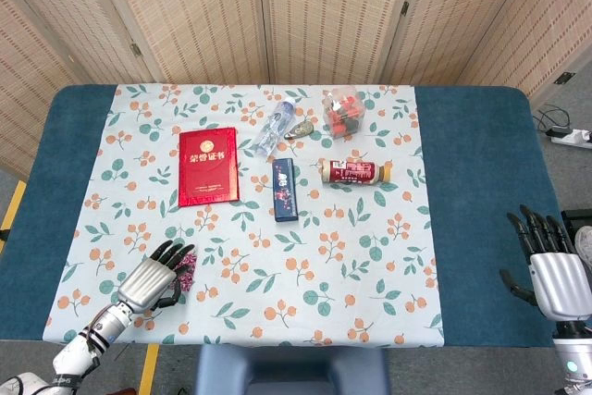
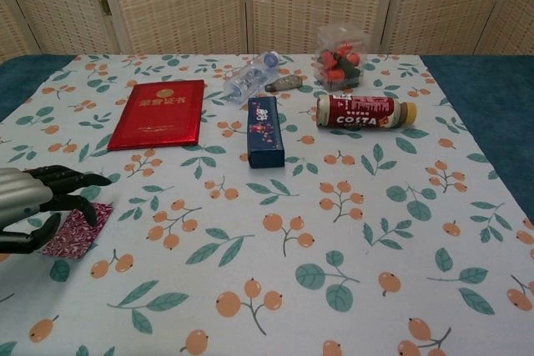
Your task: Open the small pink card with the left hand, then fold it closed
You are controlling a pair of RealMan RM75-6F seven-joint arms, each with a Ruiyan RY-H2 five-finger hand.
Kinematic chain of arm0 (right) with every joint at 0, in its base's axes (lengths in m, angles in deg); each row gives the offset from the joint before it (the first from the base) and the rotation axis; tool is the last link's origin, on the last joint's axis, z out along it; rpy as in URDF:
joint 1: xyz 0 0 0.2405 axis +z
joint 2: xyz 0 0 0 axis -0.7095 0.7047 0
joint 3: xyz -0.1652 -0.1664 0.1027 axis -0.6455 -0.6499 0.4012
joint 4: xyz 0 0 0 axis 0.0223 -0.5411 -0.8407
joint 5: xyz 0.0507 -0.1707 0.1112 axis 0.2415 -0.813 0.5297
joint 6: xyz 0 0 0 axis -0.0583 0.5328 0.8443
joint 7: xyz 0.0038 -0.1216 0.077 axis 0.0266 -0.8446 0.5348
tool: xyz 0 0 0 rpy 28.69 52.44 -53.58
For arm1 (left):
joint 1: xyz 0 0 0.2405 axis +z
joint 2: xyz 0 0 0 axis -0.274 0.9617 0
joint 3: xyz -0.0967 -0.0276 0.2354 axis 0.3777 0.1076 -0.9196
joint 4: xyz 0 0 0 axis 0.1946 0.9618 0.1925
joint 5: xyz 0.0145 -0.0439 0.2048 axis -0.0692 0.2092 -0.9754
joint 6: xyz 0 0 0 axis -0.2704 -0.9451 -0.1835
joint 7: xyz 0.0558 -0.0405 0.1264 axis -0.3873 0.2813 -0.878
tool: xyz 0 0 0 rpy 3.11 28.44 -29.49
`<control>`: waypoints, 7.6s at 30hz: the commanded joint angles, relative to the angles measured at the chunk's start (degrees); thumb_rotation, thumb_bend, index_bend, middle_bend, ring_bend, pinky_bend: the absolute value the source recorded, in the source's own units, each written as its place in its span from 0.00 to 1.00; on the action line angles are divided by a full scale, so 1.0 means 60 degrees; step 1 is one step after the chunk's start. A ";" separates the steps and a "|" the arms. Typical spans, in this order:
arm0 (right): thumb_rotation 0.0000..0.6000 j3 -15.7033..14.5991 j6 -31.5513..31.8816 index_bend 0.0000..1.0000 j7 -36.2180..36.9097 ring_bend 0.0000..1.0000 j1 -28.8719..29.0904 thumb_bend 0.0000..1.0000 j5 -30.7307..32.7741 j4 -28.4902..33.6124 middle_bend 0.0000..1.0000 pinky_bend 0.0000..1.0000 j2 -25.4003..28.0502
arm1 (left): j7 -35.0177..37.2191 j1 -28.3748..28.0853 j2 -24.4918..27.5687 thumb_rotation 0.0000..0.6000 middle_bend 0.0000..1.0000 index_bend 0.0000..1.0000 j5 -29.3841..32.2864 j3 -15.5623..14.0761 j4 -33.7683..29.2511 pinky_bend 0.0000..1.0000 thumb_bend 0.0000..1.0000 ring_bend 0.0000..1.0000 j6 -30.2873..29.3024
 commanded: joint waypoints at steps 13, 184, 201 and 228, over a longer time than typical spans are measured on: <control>1.00 0.0001 0.0018 0.00 -0.0039 0.00 -0.0001 0.32 -0.0008 0.0056 0.00 0.00 0.0022 | -0.0306 0.0141 0.0020 0.08 0.01 0.30 0.0505 -0.0103 0.0175 0.00 0.82 0.00 0.0101; 1.00 -0.0070 0.0340 0.00 0.0384 0.00 -0.0285 0.32 -0.0152 -0.0049 0.00 0.00 0.0045 | -0.0481 0.1155 0.1190 0.12 0.00 0.29 0.1651 -0.0092 -0.0106 0.00 0.82 0.00 -0.0322; 1.00 -0.0074 0.0359 0.00 0.0460 0.00 -0.0310 0.32 -0.0157 -0.0099 0.00 0.00 0.0040 | -0.0725 0.1228 0.1167 0.13 0.00 0.29 0.1979 -0.0169 -0.0040 0.00 0.82 0.00 -0.0020; 1.00 -0.0060 0.0529 0.00 0.0664 0.00 -0.0394 0.32 -0.0208 -0.0231 0.00 0.00 0.0113 | -0.0444 0.0510 0.1306 0.19 0.00 0.20 0.1176 0.0313 -0.1341 0.00 0.44 0.00 -0.0045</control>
